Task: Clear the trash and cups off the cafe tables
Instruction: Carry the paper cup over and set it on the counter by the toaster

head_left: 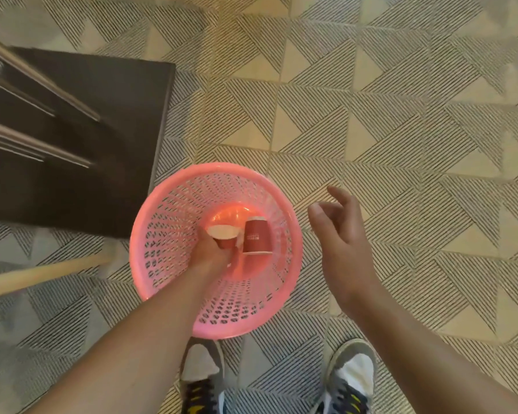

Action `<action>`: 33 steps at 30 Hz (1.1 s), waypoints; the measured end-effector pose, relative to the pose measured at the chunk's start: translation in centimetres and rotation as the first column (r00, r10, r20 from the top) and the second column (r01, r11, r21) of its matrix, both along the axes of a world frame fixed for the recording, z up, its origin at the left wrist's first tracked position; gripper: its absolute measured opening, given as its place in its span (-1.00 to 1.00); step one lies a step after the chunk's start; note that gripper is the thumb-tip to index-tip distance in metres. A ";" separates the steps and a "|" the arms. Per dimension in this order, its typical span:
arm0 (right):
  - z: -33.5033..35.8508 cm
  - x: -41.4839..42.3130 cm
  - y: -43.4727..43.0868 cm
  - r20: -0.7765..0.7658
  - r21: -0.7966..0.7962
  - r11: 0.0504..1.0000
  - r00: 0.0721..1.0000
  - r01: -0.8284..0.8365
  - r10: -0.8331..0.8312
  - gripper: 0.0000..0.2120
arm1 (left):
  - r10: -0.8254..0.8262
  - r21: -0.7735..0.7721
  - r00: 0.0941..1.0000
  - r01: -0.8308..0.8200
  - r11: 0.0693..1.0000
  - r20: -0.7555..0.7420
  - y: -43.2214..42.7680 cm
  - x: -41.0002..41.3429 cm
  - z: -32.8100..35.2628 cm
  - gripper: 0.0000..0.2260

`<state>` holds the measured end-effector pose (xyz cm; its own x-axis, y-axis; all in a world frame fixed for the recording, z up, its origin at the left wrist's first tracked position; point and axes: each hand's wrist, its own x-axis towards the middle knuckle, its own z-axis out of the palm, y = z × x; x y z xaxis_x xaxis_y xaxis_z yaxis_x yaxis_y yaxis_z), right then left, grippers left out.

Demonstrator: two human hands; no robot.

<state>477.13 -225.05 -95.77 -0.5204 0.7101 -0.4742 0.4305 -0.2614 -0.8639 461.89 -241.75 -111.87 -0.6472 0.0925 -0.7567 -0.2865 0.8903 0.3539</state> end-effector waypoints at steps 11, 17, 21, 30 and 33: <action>9.5 0.3 -0.2 -0.100 0.010 1.000 0.995 0.025 -0.024 -0.53 | -0.108 0.419 0.927 0.263 0.869 -0.358 2.6 2.2 17.7 -0.56; 20.2 1.5 0.7 -0.201 0.052 0.991 0.973 0.124 -0.112 -0.63 | 0.031 0.773 0.971 0.170 0.611 -0.238 6.5 5.6 33.6 -0.54; 29.1 3.4 1.2 -0.273 0.091 0.968 0.941 0.233 -0.200 -0.63 | 0.025 0.836 0.954 0.249 0.490 -0.299 8.3 7.0 43.9 -0.56; 49.9 10.2 1.0 -0.436 0.130 0.860 0.808 0.493 -0.397 -0.62 | -0.197 0.871 0.908 0.414 0.267 -0.371 10.5 11.2 65.1 -0.63; 56.9 13.5 -0.2 -0.471 0.171 0.801 0.761 0.574 -0.445 -0.66 | -0.285 0.861 0.869 0.467 0.201 -0.404 10.6 13.8 72.2 -0.60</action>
<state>490.67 -225.24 -38.92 -0.1312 0.9904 -0.0439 -0.0826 -0.0551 -0.9951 475.66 -231.10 -39.69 -0.3955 0.9120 0.1085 0.1086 -0.0709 0.9916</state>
